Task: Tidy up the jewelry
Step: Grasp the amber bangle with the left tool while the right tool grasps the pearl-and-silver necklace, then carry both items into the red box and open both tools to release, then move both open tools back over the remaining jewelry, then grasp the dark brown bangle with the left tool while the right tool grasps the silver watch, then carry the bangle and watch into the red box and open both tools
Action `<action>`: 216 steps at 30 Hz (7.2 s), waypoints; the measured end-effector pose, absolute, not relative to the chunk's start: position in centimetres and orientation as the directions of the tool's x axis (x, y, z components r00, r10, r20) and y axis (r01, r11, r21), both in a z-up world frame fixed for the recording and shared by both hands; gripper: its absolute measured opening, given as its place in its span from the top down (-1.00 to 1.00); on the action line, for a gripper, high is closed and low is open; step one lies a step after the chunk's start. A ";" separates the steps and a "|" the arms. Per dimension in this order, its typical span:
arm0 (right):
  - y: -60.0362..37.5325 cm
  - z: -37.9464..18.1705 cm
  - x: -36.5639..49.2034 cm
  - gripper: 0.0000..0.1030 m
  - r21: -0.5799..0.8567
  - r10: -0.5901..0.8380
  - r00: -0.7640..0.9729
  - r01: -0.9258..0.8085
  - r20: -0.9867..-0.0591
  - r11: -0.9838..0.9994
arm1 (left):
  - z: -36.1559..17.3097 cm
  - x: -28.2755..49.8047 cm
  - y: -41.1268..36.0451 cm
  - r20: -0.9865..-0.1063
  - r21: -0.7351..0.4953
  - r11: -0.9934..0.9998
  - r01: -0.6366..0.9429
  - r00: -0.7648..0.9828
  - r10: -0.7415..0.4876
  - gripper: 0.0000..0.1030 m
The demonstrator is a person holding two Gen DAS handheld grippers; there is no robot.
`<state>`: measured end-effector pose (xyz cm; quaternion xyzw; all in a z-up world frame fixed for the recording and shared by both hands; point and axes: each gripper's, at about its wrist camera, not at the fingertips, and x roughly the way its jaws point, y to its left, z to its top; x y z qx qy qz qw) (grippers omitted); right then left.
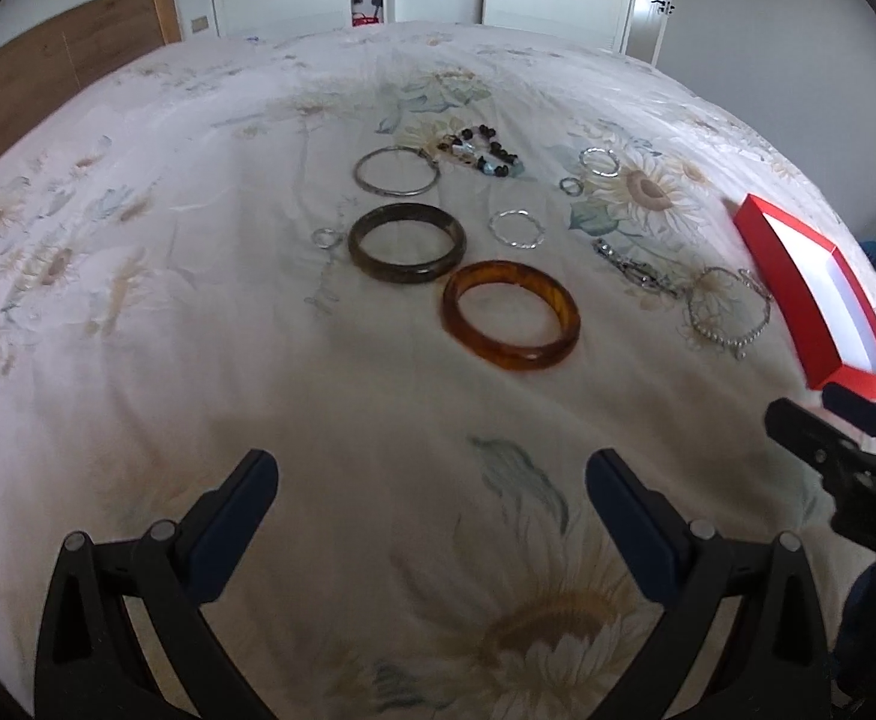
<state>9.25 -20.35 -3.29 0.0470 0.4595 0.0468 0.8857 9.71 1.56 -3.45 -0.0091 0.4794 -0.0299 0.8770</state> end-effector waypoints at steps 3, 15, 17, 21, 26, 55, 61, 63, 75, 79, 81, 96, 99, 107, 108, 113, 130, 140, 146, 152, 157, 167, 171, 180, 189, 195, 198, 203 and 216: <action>-20.9 -4.3 11.0 -0.85 0.133 0.120 0.553 -0.016 -0.825 0.991 | -4.2 11.3 1.3 -0.849 -0.094 0.994 0.054 0.518 -0.108 -1.00; -22.3 -7.2 16.4 -0.85 0.166 0.120 0.521 0.042 -0.845 0.985 | -7.1 16.7 -1.1 -0.866 -0.060 0.995 0.084 0.492 -0.094 -1.00; -22.2 -7.5 17.0 -0.86 0.175 0.120 0.523 0.057 -0.844 0.983 | -7.6 17.5 -1.3 -0.869 -0.050 0.996 0.079 0.488 -0.083 -1.00; -22.2 -7.7 17.6 -0.86 0.200 0.117 0.535 0.101 -0.837 0.975 | -8.2 18.8 -1.8 -0.868 -0.033 0.997 0.070 0.493 -0.063 -1.00; -21.5 -8.0 18.5 -0.76 0.191 0.078 0.558 0.147 -0.826 0.971 | -8.7 19.4 -2.0 -0.859 -0.023 0.999 0.048 0.509 -0.044 -0.96; -26.1 4.1 9.8 0.91 0.358 0.327 0.691 -0.105 -0.645 0.928 | -1.0 13.7 -4.1 -0.797 -0.153 0.976 0.152 0.565 -0.213 -0.45; -31.0 9.5 9.3 0.91 0.278 0.240 0.772 -0.086 -0.588 0.957 | 2.6 14.6 -11.2 -0.757 -0.174 0.936 0.305 0.567 -0.326 -0.46; -33.4 10.7 9.8 0.91 0.240 0.192 0.789 -0.058 -0.584 0.969 | 3.1 15.0 -13.7 -0.748 -0.181 0.920 0.348 0.559 -0.358 -0.46; -42.4 11.2 13.5 0.91 0.162 0.055 0.811 0.049 -0.582 0.986 | 1.2 19.1 -28.3 -0.768 -0.198 0.835 0.514 0.448 -0.458 -0.46; -43.8 6.6 14.5 0.91 0.187 0.050 0.758 0.096 -0.650 0.978 | -1.9 19.7 -29.9 -0.815 -0.181 0.836 0.518 0.397 -0.422 -0.46; -44.4 3.8 14.6 0.91 0.186 0.044 0.715 0.122 -0.698 0.975 | -3.0 19.4 -30.2 -0.831 -0.167 0.834 0.526 0.381 -0.406 -0.46; -46.4 0.4 11.0 0.16 0.152 -0.016 0.638 0.209 -0.770 0.966 | -3.5 17.1 -31.5 -0.845 -0.012 0.805 0.593 0.424 -0.325 -0.50; -46.5 1.6 9.9 0.16 0.153 -0.028 0.648 0.222 -0.761 0.963 | -2.6 16.7 -31.1 -0.836 -0.013 0.810 0.587 0.439 -0.331 -0.50; -44.0 5.5 7.5 0.16 0.158 -0.016 0.694 0.187 -0.720 0.970 | 0.9 14.5 -26.2 -0.806 -0.065 0.842 0.536 0.469 -0.361 -0.50; -43.4 5.8 7.4 0.16 0.160 -0.007 0.698 0.175 -0.716 0.971 | 1.0 14.4 -25.5 -0.808 -0.066 0.846 0.530 0.469 -0.357 -0.50; -37.9 6.9 8.0 0.16 0.181 0.083 0.713 0.063 -0.696 0.981 | 1.4 13.9 -18.1 -0.818 -0.066 0.897 0.436 0.491 -0.299 -0.50; -20.0 -1.7 18.9 0.17 0.190 0.317 0.516 -0.284 -0.796 0.940 | -1.7 19.3 5.9 -0.840 -0.110 0.993 0.030 0.531 -0.109 -0.50; -16.0 -7.2 22.8 0.17 0.082 0.255 0.441 -0.374 -0.860 0.924 | -6.6 24.4 7.8 -0.881 -0.117 0.993 -0.035 0.466 -0.087 -0.50; -15.2 -8.3 23.2 0.54 0.066 0.259 0.415 -0.425 -0.872 0.903 | -8.1 25.9 7.5 -0.892 -0.044 0.998 -0.047 0.452 -0.018 -0.17; -14.9 -8.4 22.9 0.55 0.057 0.249 0.429 -0.412 -0.868 0.909 | -7.9 25.8 7.7 -0.885 0.007 0.999 -0.051 0.465 0.030 0.67; -15.5 -6.8 21.0 0.55 0.087 0.264 0.457 -0.373 -0.849 0.924 | -6.5 24.4 8.2 -0.873 -0.018 0.997 -0.071 0.488 0.019 0.78; -18.8 -1.5 15.5 0.55 0.115 0.275 0.534 -0.313 -0.799 0.943 | -2.4 20.1 7.7 -0.846 -0.072 0.996 -0.054 0.532 -0.032 0.81; -20.6 0.9 13.6 0.55 0.110 0.266 0.573 -0.291 -0.775 0.950 | -0.3 18.3 7.0 -0.830 -0.079 0.996 -0.029 0.555 -0.050 0.81; -27.7 5.5 10.0 0.55 0.066 0.190 0.660 -0.207 -0.727 0.976 | 4.3 15.9 1.5 -0.788 -0.085 0.993 0.086 0.604 -0.120 0.81; -38.5 7.1 11.0 0.55 0.022 0.053 0.689 -0.054 -0.723 0.998 | 6.3 16.9 -11.4 -0.767 -0.119 0.949 0.293 0.580 -0.275 0.81; -43.0 5.2 14.5 0.55 0.049 0.031 0.669 0.009 -0.743 0.999 | 4.8 19.5 -21.6 -0.784 -0.098 0.908 0.408 0.530 -0.323 0.81; -44.2 3.6 16.4 0.55 0.056 0.033 0.649 0.015 -0.760 0.998 | 3.2 21.0 -25.9 -0.800 -0.069 0.890 0.450 0.508 -0.319 0.81; -45.6 0.7 19.4 0.55 0.055 0.033 0.609 0.017 -0.793 0.998 | -0.1 23.3 -30.9 -0.824 0.004 0.873 0.488 0.496 -0.274 0.81; -46.1 -3.7 23.5 0.53 -0.029 -0.040 0.530 0.029 -0.847 0.999 | -4.7 25.9 -33.3 -0.856 0.079 0.875 0.477 0.482 -0.186 0.73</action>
